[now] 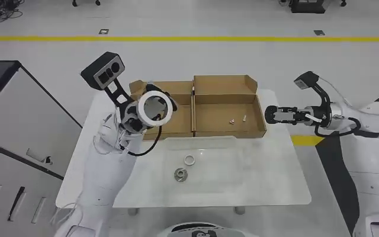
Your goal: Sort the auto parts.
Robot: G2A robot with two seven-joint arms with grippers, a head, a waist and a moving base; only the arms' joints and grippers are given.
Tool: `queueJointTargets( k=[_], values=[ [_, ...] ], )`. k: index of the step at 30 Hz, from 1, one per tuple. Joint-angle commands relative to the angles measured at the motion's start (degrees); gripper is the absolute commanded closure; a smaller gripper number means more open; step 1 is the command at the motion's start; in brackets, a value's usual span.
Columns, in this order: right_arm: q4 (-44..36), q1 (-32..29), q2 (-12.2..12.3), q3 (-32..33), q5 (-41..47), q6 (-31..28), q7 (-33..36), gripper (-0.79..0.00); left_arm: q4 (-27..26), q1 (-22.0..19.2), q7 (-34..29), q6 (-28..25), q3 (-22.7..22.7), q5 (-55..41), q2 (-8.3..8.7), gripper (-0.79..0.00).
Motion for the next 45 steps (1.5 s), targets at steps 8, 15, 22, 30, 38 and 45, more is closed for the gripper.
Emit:
queueJointTargets(
  k=[8,15,22,30,38,45],
  values=[
    [0.0,0.0,0.0,0.0,0.0,0.0,0.0,-0.785,1.32,-0.4,-0.14,0.0,-0.44,-6.33,-0.95,0.0],
    [0.0,0.0,0.0,0.0,0.0,0.0,0.0,-0.785,2.37,-0.4,-0.13,0.0,-1.7,6.46,-0.51,0.0],
    [0.0,0.0,0.0,0.0,0.0,0.0,0.0,-0.785,1.22,0.29,-0.01,0.0,-3.37,20.09,-0.25,0.0],
    [0.0,0.0,0.0,0.0,0.0,0.0,0.0,-0.785,0.01,0.87,2.23,0.0,-0.74,11.9,-0.65,0.0],
    [0.0,0.0,0.0,0.0,0.0,0.0,0.0,-0.785,-0.41,0.47,-0.13,0.0,-0.81,2.7,-0.76,0.0],
    [0.0,0.0,0.0,0.0,0.0,0.0,0.0,-0.785,-0.6,0.38,-0.13,0.0,-0.64,2.91,-0.73,0.0]
  ],
)
